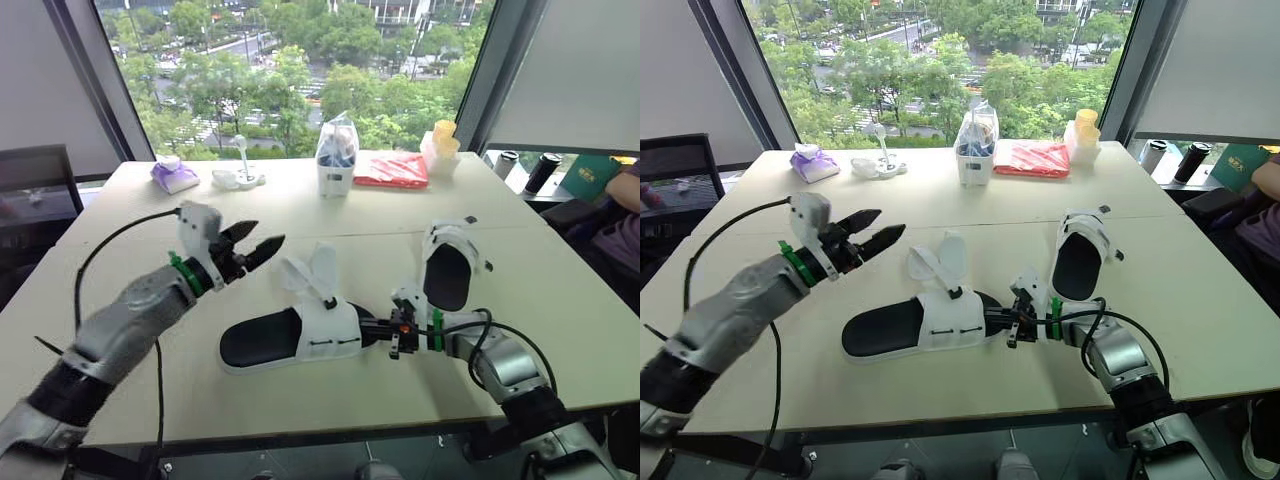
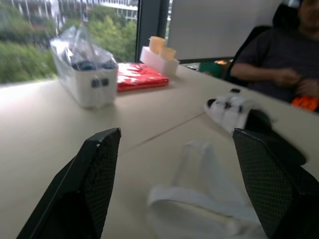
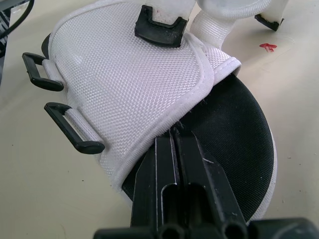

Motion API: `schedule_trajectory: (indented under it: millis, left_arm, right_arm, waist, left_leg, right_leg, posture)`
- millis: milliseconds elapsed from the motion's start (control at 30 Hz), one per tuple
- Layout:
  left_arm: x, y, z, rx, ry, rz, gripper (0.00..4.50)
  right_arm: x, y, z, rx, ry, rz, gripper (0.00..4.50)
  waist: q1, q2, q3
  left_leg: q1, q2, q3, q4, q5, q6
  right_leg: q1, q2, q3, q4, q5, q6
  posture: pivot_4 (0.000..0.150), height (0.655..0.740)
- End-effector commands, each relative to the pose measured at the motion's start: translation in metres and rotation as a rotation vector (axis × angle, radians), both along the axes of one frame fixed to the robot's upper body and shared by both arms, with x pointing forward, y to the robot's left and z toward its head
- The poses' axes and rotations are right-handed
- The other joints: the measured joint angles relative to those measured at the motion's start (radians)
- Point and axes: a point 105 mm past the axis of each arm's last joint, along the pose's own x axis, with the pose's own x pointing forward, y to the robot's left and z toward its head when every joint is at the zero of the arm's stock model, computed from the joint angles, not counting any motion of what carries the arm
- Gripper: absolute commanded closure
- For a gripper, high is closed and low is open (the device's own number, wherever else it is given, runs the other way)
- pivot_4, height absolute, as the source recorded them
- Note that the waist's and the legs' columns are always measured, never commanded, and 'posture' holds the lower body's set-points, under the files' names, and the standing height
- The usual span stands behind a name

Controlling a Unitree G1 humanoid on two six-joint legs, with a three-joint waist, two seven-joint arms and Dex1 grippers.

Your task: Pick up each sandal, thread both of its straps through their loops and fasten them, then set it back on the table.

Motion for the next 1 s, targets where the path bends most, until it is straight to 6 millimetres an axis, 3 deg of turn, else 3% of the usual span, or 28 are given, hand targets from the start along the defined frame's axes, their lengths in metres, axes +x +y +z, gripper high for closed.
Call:
schedule_trajectory:
  millis: [33,133,500,800,900,1000]
  left_arm:
    - [-0.022,-0.010,-0.009,-0.162,0.295,-0.108,0.82]
    - [-0.028,-0.013,-0.018,-0.150,0.393,-0.124,0.82]
    - [-0.005,-0.028,-0.047,-0.107,0.433,-0.064,0.82]
    - [0.016,-0.051,-0.053,-0.120,0.442,-0.111,0.82]
    - [0.027,-0.055,-0.054,-0.098,0.419,-0.094,1.61]
    - [0.030,-0.054,-0.055,-0.092,0.414,-0.087,3.06]
  right_arm:
    - [-0.002,-0.014,-0.027,-0.079,0.089,-0.057,4.50]
    - [-0.002,-0.015,-0.027,-0.082,0.089,-0.058,4.50]
    - [-0.003,-0.009,-0.026,-0.081,0.074,-0.051,4.50]
    - [-0.002,-0.009,-0.026,-0.059,0.073,-0.095,4.50]
    - [-0.001,-0.009,-0.026,-0.055,0.069,-0.109,4.50]
    - [-0.002,-0.010,-0.027,-0.056,0.068,-0.114,4.50]
  waist:
    - [0.000,0.000,0.000]
    - [0.001,-0.001,0.001]
    - [0.002,-0.001,0.000]
    - [0.001,-0.001,0.000]
    - [0.000,-0.002,0.000]
    - [-0.001,-0.002,0.000]
  left_leg:
    - [0.000,-0.001,0.000,0.000,0.000,0.000]
    - [-0.001,-0.001,0.000,0.000,0.000,0.000]
    - [-0.001,-0.002,0.001,0.000,0.000,0.000]
    - [-0.001,-0.002,0.001,0.000,0.000,0.000]
    - [-0.002,-0.002,0.001,0.000,0.000,0.000]
    - [-0.002,-0.002,0.001,0.000,0.000,0.000]
  right_leg:
    - [0.000,0.001,0.000,0.000,0.000,0.000]
    - [-0.001,0.003,0.000,0.000,0.000,-0.001]
    - [-0.001,0.003,0.000,-0.003,0.000,-0.002]
    - [-0.001,0.003,0.000,-0.004,0.000,-0.002]
    - [0.000,0.003,0.000,-0.007,0.001,-0.003]
    - [0.000,0.003,0.000,-0.009,0.001,-0.003]
  posture:
    - [0.150,0.7400]
    - [0.150,0.7400]
    - [0.150,0.7400]
    - [0.150,0.7400]
    - [0.150,0.7400]
    - [0.150,0.7400]
